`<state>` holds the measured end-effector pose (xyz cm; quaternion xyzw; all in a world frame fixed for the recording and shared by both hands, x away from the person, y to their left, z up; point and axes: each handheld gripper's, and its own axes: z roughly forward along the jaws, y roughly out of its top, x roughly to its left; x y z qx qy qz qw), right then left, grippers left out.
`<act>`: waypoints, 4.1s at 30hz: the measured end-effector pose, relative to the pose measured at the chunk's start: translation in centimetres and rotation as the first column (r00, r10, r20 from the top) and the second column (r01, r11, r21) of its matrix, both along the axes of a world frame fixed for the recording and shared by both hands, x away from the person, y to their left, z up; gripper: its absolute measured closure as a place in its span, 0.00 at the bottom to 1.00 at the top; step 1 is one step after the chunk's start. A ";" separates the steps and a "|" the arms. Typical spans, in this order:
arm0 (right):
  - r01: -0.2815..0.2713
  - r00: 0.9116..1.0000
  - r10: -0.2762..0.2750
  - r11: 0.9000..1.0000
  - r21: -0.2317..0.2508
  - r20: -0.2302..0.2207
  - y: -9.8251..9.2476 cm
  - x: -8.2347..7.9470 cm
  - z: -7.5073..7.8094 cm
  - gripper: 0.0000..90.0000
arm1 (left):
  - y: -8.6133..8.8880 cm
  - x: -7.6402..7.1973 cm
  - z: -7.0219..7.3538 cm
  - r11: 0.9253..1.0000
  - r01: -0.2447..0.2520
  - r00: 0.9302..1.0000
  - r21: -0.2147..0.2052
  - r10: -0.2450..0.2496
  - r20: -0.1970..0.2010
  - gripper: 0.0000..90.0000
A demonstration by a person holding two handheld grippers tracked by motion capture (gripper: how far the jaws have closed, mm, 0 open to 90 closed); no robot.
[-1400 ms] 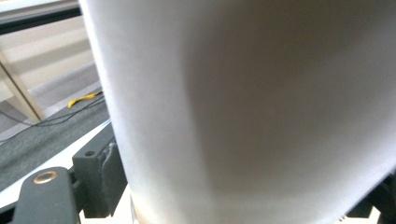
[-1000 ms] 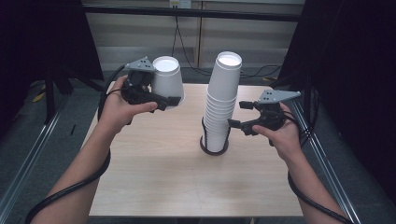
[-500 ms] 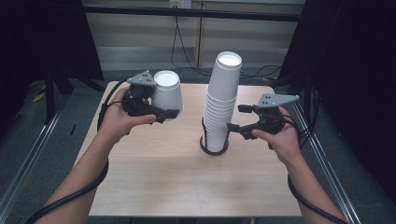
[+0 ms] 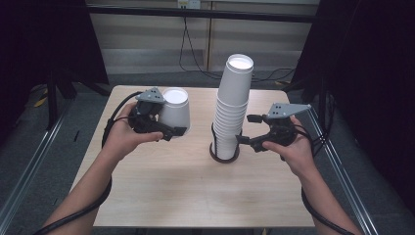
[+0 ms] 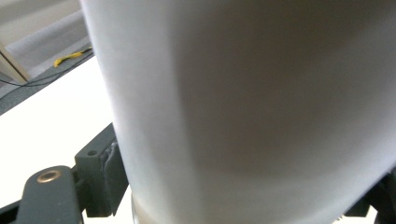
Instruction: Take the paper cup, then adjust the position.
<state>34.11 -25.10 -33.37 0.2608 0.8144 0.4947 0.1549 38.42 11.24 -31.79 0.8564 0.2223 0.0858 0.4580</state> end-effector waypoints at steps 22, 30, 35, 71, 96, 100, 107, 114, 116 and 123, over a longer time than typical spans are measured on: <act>-0.090 0.996 0.088 0.994 -0.063 -0.030 1.0 -1.1 -1.2 0.18 | -1.6 -1.4 -3.2 0.994 0.071 0.997 0.082 -0.070 -0.021 0.18; -0.124 0.992 0.120 0.988 -0.092 -0.048 1.4 -1.2 -1.7 0.18 | -2.3 -1.8 -4.2 0.988 0.101 0.995 0.117 -0.099 -0.030 0.18; -0.147 0.988 0.141 0.984 -0.102 -0.065 1.7 -1.3 -2.0 0.18 | -2.9 -2.1 -4.7 0.984 0.122 0.992 0.130 -0.118 -0.034 0.18; -0.265 0.962 0.246 0.947 -0.182 -0.117 3.7 -1.7 -3.3 0.17 | -4.6 -3.0 -7.3 0.945 0.218 0.975 0.244 -0.202 -0.088 0.18; -0.301 0.951 0.278 0.930 -0.213 -0.132 4.3 -1.6 -3.2 0.18 | -5.6 -3.1 -8.3 0.914 0.270 0.962 0.303 -0.241 -0.129 0.18; -0.322 0.945 0.296 0.921 -0.221 -0.143 4.5 -1.6 -3.1 0.18 | -6.1 -3.3 -8.4 0.902 0.289 0.956 0.321 -0.255 -0.143 0.18; -0.349 0.935 0.318 0.903 -0.249 -0.157 5.1 -1.6 -2.9 0.18 | -6.7 -3.5 -8.8 0.874 0.321 0.947 0.365 -0.284 -0.154 0.18; -0.378 0.924 0.342 0.884 -0.275 -0.170 5.8 -1.6 -2.6 0.18 | -7.3 -3.5 -8.6 0.862 0.325 0.946 0.388 -0.287 -0.153 0.18; -0.387 0.921 0.351 0.880 -0.274 -0.172 6.0 -1.6 -2.4 0.18 | -7.6 -3.6 -8.6 0.851 0.333 0.943 0.405 -0.294 -0.158 0.18; -0.407 0.911 0.363 0.870 -0.280 -0.197 6.9 -1.5 -2.6 0.18 | -8.5 -3.9 -8.8 0.835 0.354 0.935 0.422 -0.314 -0.163 0.18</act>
